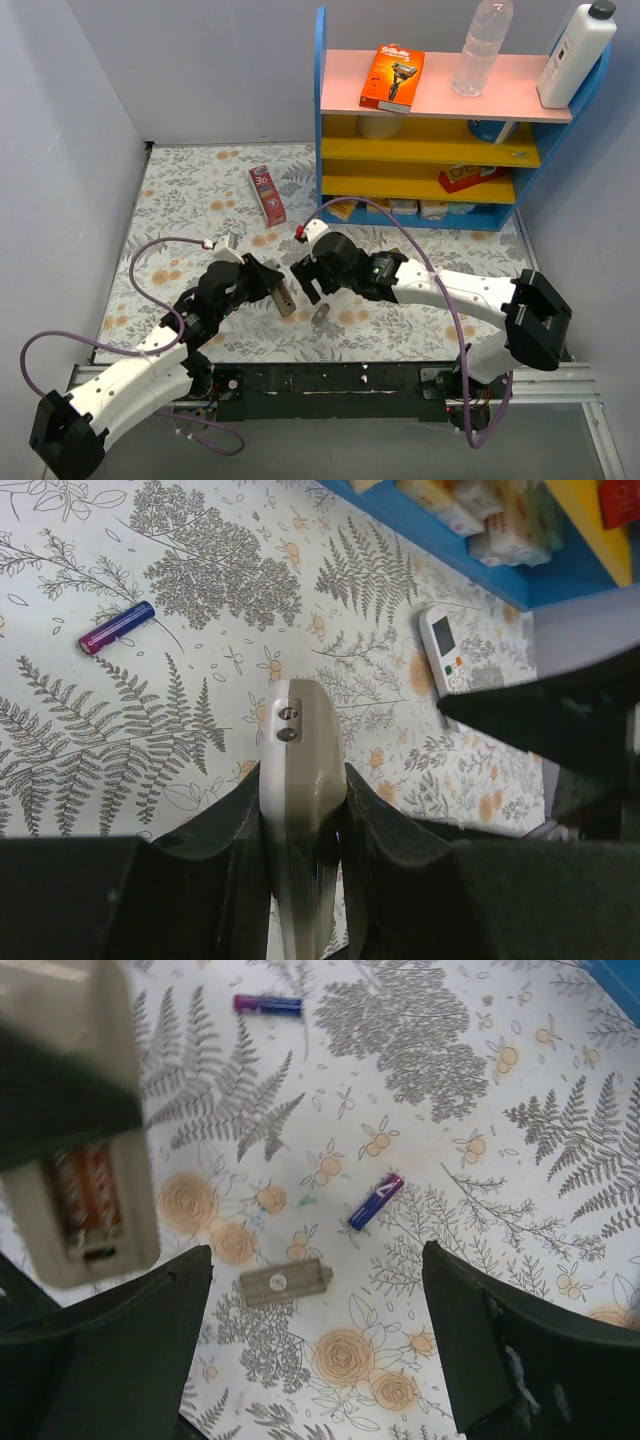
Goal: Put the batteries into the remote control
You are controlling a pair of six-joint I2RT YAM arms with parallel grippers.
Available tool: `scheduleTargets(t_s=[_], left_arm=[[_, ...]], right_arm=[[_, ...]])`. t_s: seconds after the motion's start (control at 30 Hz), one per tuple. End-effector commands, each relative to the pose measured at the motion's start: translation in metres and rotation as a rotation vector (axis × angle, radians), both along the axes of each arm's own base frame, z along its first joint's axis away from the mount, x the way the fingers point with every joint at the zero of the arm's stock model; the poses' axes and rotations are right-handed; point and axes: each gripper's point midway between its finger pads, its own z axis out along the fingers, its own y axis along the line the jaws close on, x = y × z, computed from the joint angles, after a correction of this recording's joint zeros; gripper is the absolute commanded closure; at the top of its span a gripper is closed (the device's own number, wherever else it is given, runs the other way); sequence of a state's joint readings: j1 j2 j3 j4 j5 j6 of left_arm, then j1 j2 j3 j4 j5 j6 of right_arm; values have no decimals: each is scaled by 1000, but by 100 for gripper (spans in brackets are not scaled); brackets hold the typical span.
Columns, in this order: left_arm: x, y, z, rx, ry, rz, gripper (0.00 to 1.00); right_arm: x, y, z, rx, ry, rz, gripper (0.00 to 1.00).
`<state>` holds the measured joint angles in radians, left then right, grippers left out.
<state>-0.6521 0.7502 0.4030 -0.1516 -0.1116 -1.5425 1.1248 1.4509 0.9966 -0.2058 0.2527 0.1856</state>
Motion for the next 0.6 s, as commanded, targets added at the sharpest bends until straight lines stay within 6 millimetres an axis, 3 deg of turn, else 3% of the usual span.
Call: scheduleTargets(t_s=[0.0,0.03,0.13,0.3,0.57], left_arm=[[-9,1,12,-86,-71,-14,100],[-13,3,17,-115,-91,-14,100],[-21,4,28,-161,-142,-38,100],[-33,6,37,-191,-209,-87,100],[-46,7,50,-219,-295,-143,100]], right_arm=[[7,-25,-18,-104,240,-270,10],[14,-19,-12,-81,261,-301,12],[22,-21,-27,-104,325,-374,20],[29,-5,-40,-47,438,-426,30],[43,3,-66,-84,474,-521,46]])
